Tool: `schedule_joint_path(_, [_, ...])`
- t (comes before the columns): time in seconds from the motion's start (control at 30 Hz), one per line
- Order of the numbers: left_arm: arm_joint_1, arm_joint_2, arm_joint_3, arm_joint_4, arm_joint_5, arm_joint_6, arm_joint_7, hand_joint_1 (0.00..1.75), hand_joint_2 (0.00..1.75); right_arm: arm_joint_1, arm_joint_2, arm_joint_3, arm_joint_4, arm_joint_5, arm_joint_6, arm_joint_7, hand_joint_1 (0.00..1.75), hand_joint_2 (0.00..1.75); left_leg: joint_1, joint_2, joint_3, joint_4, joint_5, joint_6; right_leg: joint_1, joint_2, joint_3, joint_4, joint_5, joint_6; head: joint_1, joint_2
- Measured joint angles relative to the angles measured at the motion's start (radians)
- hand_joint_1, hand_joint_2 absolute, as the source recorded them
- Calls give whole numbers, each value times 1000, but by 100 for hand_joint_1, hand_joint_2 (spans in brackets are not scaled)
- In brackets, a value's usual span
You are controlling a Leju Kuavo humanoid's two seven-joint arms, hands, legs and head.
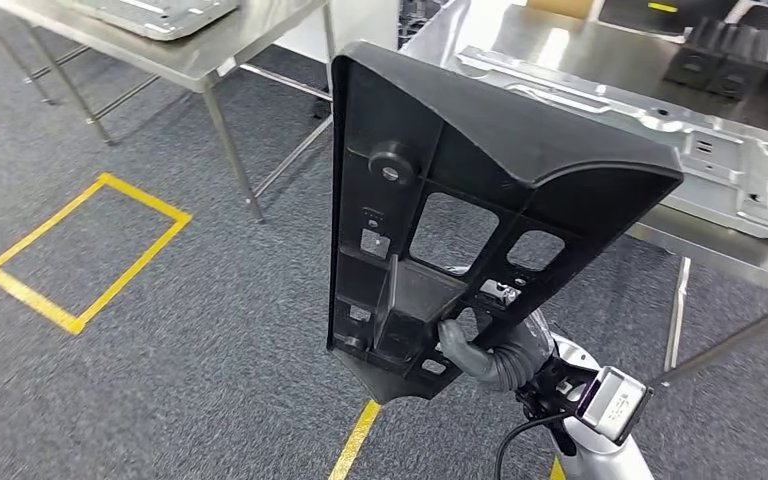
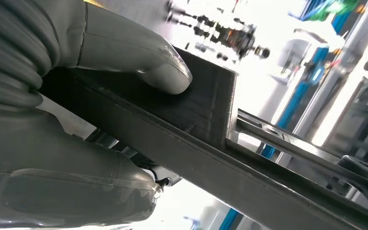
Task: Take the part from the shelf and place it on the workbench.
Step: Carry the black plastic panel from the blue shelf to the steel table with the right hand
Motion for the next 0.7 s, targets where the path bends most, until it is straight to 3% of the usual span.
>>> schedule_joint_path(0.07, [8, 0, 0, 0, -1, 1, -2, 0, 175, 4, 0, -4, 0, -1, -1, -2, 175, 175, 1, -57, 43, -117, 51, 11, -2, 27, -4, 2, 1, 7, 0, 0])
schedule_joint_path(0.1, [10, 1, 0, 0, -1, 2, -4, 0, 175, 8, 0, -6, 0, -2, -1, -3, 175, 175, 0, -77, 51, -145, 56, 14, -5, 39, -10, 3, 3, 14, 0, 0])
schedule_joint_path(0.13, [11, 1, 0, 0, -1, 2, -8, 0, 175, 12, 0, -9, 0, -3, -1, -4, 175, 175, -1, -83, 53, -153, 53, 16, -8, 51, -16, 3, 7, 22, 0, 0])
schedule_joint_path(0.2, [10, -2, 0, 0, -1, 3, -17, 0, 175, 23, -1, -15, -3, -4, -2, -6, 175, 175, 1, -61, 58, -165, 57, 23, -10, 67, -21, 1, 11, 36, 0, 0])
schedule_joint_path(0.27, [10, -6, 0, 0, -2, 5, -26, 0, 175, 30, -2, -23, -9, -7, -4, -8, 175, 175, 7, -33, 67, -179, 63, 35, -4, 25, -40, 40, -15, 46, 0, 0])
schedule_joint_path(0.33, [14, -8, 0, 0, -2, 6, -30, 0, 175, 35, -3, -29, -12, -10, -8, -10, 175, 175, 6, -3, 71, -184, 64, 42, -3, -41, -99, 160, -77, 54, 0, 0])
schedule_joint_path(0.4, [17, -8, 0, 0, -2, 8, -32, 0, 175, 44, -3, -33, -12, -10, -10, -10, 175, 175, 3, 27, 71, -184, 61, 43, -8, -65, -155, 270, -114, 62, 0, 0])
schedule_joint_path(0.43, [17, -8, 0, 0, -3, 8, -32, 0, 175, 48, -3, -34, -12, -10, -11, -11, 175, 175, 2, 41, 73, -183, 59, 42, -11, -69, -157, 277, -106, 64, 0, 0])
schedule_joint_path(0.5, [17, -8, 0, 0, -5, 9, -32, 0, 175, 54, -3, -39, -13, -11, -13, -13, 175, 175, 2, 64, 78, -180, 52, 38, -12, -85, -98, 171, -45, 64, 0, 0])
schedule_joint_path(0.57, [17, -7, 0, 0, -9, 10, -32, 0, 175, 56, -4, -44, -16, -12, -16, -18, 175, 175, -3, 82, 83, -175, 42, 28, -6, -118, -25, 41, -3, 54, 0, 0])
schedule_joint_path(0.63, [15, -7, 0, 0, -10, 10, -32, 0, 175, 59, -4, -48, -21, -14, -18, -22, 175, 175, -8, 96, 89, -172, 34, 17, 1, -126, -4, 0, -2, 41, 0, 0])
schedule_joint_path(0.7, [12, -6, 0, 0, -12, 10, -32, 0, 175, 65, -4, -52, -24, -14, -19, -23, 175, 175, -7, 107, 95, -172, 27, 6, 0, -106, -5, -1, -1, 29, 0, 0])
